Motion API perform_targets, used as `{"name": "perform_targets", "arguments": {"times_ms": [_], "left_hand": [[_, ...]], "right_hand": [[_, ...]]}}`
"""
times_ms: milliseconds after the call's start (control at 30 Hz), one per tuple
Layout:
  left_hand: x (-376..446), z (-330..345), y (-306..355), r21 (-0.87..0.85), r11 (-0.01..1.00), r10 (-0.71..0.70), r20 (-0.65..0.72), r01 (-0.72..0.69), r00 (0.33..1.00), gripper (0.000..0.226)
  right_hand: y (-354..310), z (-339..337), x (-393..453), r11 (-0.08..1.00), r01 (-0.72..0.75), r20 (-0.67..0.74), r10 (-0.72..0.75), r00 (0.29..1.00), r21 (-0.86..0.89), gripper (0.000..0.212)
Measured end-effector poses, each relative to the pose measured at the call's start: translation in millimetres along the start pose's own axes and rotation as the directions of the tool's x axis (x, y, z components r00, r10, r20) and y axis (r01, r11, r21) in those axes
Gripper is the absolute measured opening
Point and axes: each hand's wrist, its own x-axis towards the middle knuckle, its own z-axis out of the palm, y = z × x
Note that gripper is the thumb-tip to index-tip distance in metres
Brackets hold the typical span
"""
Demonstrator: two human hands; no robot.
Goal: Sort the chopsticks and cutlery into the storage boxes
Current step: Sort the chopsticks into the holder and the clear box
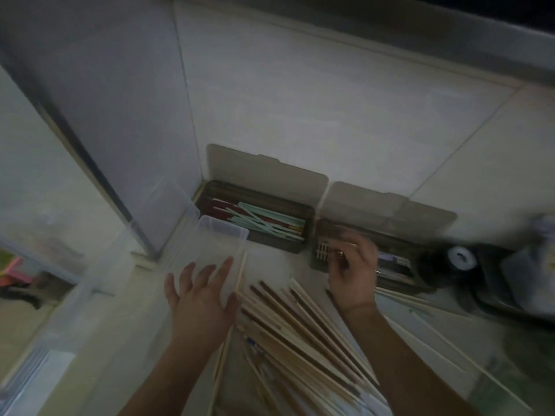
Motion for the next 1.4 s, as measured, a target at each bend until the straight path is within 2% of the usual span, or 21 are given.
{"name": "perform_targets", "arguments": {"times_ms": [67, 167, 300, 533, 700, 833, 967, 1067, 1167, 1267, 1333, 1400], "left_hand": [[-0.4, 2.0, 0.6, -0.005, 1.0, 0.005, -0.034, -0.005, 0.999, 0.068], [-0.8, 5.2, 1.9, 0.006, 1.0, 0.012, -0.071, -0.012, 0.997, 0.069], [1.0, 3.1, 0.1, 0.028, 1.0, 0.015, -0.066, -0.013, 0.998, 0.069], [1.6, -0.3, 0.5, 0.032, 0.999, -0.001, -0.018, 0.001, 1.0, 0.066], [0.8, -1.6, 2.0, 0.035, 0.999, -0.004, -0.02, 0.005, 1.0, 0.066], [1.4, -2.7, 4.3, 0.04, 0.999, -0.014, -0.002, 0.014, 1.0, 0.066], [1.8, -4.2, 5.7, 0.048, 0.999, -0.026, 0.005, 0.025, 1.0, 0.066], [1.5, -3.7, 5.4, 0.053, 0.998, -0.016, 0.001, 0.016, 1.0, 0.066], [1.4, -2.5, 3.8, 0.048, 0.999, -0.017, -0.006, 0.017, 1.0, 0.066], [1.8, -2.0, 2.7, 0.043, 0.999, -0.017, 0.0, 0.017, 1.0, 0.066], [2.4, -1.8, 2.2, 0.044, 0.999, -0.019, 0.003, 0.019, 1.0, 0.066], [2.5, -2.0, 1.7, 0.04, 0.999, -0.016, -0.002, 0.016, 1.0, 0.066]], "right_hand": [[28.6, -30.0, -39.0, 0.996, -0.067, -0.034, 0.065, 0.997, -0.065, 0.015], [70.1, -69.2, -83.4, 0.952, -0.234, -0.014, 0.236, 0.972, -0.2, 0.025], [103.2, -102.6, -95.5, 0.84, -0.435, 0.101, 0.488, 0.867, -0.323, 0.036], [114.1, -106.4, -79.5, 0.794, -0.417, 0.208, 0.543, 0.813, -0.443, 0.037], [109.7, -100.9, -78.6, 0.812, -0.347, 0.215, 0.487, 0.847, -0.47, 0.032], [103.7, -98.1, -74.8, 0.788, -0.287, 0.267, 0.487, 0.831, -0.545, 0.027], [99.8, -94.1, -77.4, 0.752, -0.244, 0.289, 0.5, 0.817, -0.612, 0.032], [98.3, -88.9, -82.2, 0.797, -0.188, 0.285, 0.41, 0.866, -0.574, 0.015], [96.3, -87.5, -81.4, 0.809, -0.121, 0.32, 0.358, 0.877, -0.575, 0.008], [90.8, -87.9, -77.7, 0.868, -0.061, 0.274, 0.221, 0.936, -0.492, 0.013], [82.0, -85.8, -73.4, 0.932, 0.027, 0.233, 0.062, 0.97, -0.362, 0.027], [70.7, -79.9, -64.2, 0.972, 0.071, 0.224, -0.019, 0.974, -0.225, 0.029]]}}
